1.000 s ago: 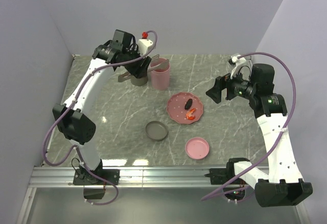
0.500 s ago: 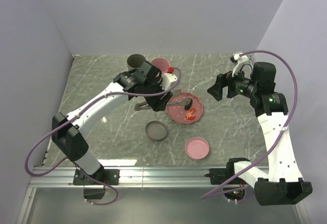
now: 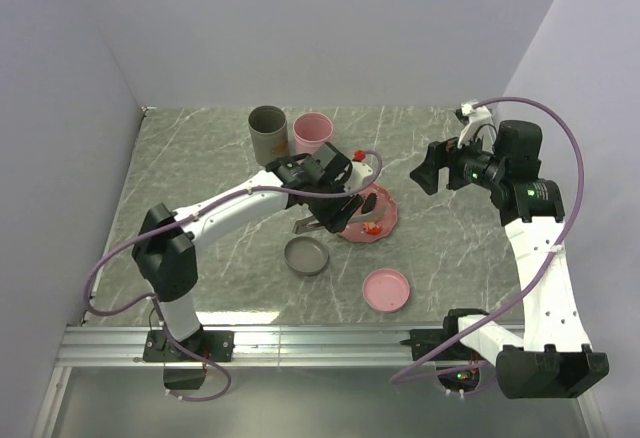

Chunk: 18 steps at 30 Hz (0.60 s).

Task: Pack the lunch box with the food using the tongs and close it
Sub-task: Pick up the food using the clamp

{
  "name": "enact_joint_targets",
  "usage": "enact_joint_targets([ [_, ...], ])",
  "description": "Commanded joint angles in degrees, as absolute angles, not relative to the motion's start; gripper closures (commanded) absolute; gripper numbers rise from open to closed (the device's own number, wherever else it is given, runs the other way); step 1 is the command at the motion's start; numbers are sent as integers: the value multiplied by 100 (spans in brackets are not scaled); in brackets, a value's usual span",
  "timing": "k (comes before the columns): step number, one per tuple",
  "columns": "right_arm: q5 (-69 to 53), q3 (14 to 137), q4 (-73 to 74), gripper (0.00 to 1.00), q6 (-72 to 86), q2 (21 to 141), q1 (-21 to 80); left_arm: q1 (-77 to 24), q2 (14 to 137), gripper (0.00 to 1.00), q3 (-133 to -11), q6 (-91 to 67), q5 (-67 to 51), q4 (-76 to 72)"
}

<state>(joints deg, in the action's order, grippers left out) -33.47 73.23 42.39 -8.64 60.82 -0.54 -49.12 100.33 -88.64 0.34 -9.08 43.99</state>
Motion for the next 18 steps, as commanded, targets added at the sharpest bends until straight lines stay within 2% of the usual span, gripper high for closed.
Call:
enact_joint_targets([
  [1, -3296, 7567, 4175, 1, -809, 6064, -141, -4904, 10177, 39, -9166, -369, -352, 4140],
  [18, -3393, 7462, 4070, 1, -817, 6179, -176, -4957, 10748, 43, -9448, -325, -185, 4078],
])
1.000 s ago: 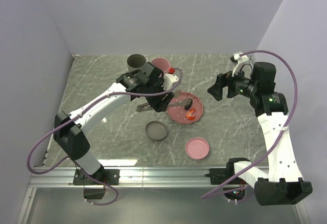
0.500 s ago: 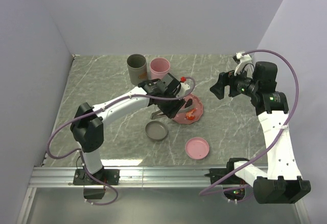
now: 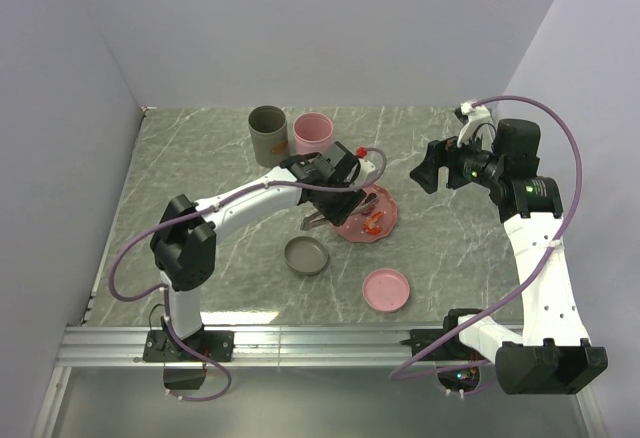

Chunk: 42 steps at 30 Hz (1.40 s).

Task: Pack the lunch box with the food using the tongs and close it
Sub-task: Pick up the food using the clamp

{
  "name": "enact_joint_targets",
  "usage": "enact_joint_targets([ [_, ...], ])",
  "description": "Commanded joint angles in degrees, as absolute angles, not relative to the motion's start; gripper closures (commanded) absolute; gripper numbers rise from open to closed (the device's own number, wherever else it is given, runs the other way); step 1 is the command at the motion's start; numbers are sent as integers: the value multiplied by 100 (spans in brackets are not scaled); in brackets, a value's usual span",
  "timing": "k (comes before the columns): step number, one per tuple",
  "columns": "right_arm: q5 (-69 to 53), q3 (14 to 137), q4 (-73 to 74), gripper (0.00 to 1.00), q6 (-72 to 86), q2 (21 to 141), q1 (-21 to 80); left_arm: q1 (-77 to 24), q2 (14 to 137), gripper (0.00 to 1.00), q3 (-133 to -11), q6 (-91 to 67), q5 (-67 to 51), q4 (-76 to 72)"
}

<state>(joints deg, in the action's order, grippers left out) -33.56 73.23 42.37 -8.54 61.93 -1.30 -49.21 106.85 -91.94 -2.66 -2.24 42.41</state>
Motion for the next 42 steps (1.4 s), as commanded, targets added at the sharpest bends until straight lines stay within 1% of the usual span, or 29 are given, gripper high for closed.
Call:
enact_joint_targets([
  [1, -3401, 7445, 4069, 1, -817, 6187, -184, -4957, 10766, 43, -9483, -334, -167, 4078],
  [10, -3454, 7392, 4016, 1, -791, 6179, -193, -4992, 11012, 45, -9475, -220, -18, 3762],
  [21, -3489, 7400, 3999, 1, -791, 6214, -211, -5036, 11232, 48, -9589, -211, -18, 3832],
  [22, -3489, 7400, 3990, 1, -791, 6205, -211, -5036, 11241, 50, -9589, -211, 165, 3841],
  [27, -3489, 7392, 4017, 1, -800, 6161, -220, -5045, 11250, 56, -9624, -202, 281, 3981],
  [30, -3481, 7374, 4017, 1, -809, 6144, -229, -5045, 11154, 63, -9624, -167, 334, 4086],
  [31, -3480, 7365, 4017, 1, -809, 6135, -237, -5045, 11127, 67, -9624, -158, 343, 4122],
  [34, -3498, 7356, 4034, 1, -800, 6108, -237, -5045, 10917, 72, -9528, -71, 369, 4166],
  [39, -3498, 7304, 4008, 1, -791, 6047, -246, -5010, 10591, 72, -9238, 132, 255, 4228],
  [42, -3498, 7295, 4017, 1, -791, 6012, -246, -5010, 10459, 74, -9036, 123, 263, 4193],
])
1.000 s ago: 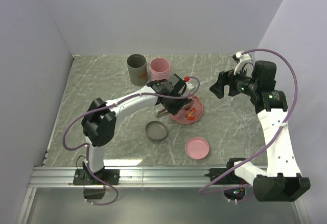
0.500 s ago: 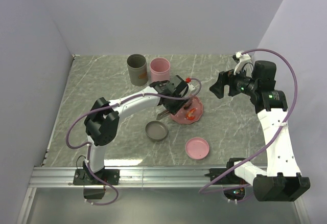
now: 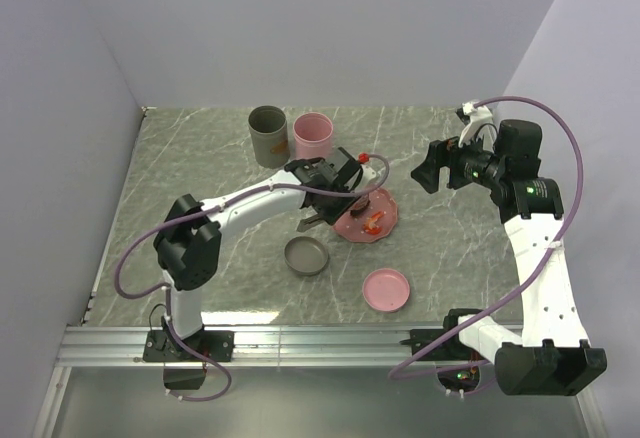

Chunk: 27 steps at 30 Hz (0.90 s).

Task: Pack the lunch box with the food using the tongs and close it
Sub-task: Pick up the food using the clamp, then place the food into the lunch box

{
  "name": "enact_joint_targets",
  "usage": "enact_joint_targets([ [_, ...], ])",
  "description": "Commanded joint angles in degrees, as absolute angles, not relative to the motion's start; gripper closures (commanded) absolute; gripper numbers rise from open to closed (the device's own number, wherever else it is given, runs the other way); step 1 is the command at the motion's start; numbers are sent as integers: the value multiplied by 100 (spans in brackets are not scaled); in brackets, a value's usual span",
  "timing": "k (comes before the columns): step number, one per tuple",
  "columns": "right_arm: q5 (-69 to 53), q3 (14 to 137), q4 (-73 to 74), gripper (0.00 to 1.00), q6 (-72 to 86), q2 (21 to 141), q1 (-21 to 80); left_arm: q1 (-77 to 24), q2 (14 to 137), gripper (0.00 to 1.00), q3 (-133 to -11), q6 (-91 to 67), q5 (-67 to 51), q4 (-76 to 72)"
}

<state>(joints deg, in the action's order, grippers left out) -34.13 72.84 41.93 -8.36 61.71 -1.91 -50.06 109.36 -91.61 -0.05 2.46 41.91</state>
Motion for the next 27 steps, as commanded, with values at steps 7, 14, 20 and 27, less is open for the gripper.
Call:
enact_joint_targets([
  [7, -3507, 7330, 4060, 1, -791, 6003, -264, -4940, 10152, 76, -9061, 176, 255, 4245],
  [14, -3507, 7330, 4043, 1, -782, 6003, -264, -4834, 9835, 76, -9105, 307, 79, 4342],
  [20, -3507, 7348, 4052, 1, -791, 6020, -281, -4579, 9493, 76, -9281, 422, -79, 4447],
  [27, -3507, 7348, 4052, 1, -791, 6020, -272, -3835, 8939, 75, -9597, 440, -394, 4623],
])
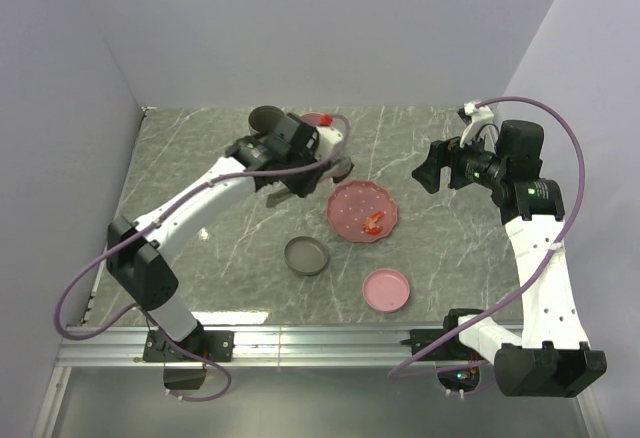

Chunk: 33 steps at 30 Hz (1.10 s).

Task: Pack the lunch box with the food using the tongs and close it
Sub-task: Place the food into the lunch box

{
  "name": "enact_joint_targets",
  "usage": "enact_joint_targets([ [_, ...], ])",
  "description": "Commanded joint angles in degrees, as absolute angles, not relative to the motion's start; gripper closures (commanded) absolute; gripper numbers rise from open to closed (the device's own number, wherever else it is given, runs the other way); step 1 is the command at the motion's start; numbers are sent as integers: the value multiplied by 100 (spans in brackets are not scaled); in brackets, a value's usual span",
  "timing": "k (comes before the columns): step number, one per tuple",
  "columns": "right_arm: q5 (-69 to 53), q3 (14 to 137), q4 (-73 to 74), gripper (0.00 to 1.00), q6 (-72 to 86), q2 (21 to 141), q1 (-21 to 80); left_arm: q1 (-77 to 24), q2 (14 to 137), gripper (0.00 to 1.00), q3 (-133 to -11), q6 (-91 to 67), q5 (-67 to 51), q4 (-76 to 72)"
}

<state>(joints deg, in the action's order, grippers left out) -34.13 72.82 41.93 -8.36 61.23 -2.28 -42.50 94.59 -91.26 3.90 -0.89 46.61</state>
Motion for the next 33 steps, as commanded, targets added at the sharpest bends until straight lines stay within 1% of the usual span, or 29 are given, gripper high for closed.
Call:
enact_joint_targets([
  [1, -3516, 7348, 4052, 1, -791, 6021, -272, -3702, 8904, 75, -9650, 431, -422, 4649],
  [9, -3568, 7427, 4078, 1, -774, 6100, -281, -2059, 8964, 75, -10511, 439, -861, 4939],
  [11, -3577, 7427, 4069, 1, -773, 6117, -281, -1768, 9096, 75, -10757, 474, -896, 4957],
  [15, -3595, 7462, 4096, 1, -773, 6152, -281, -1407, 9307, 75, -10854, 562, -914, 4896],
  [18, -3560, 7480, 4096, 1, -773, 6170, -281, -1222, 9448, 75, -10881, 624, -958, 4835],
  [28, -3568, 7488, 4078, 1, -756, 6223, -281, -1134, 9668, 73, -10477, 712, -985, 4544],
  [32, -3586, 7515, 4096, 1, -756, 6249, -281, -1134, 9800, 72, -10441, 800, -862, 4483],
  [33, -3586, 7506, 4096, 1, -756, 6240, -281, -1142, 9826, 70, -10415, 835, -853, 4448],
])
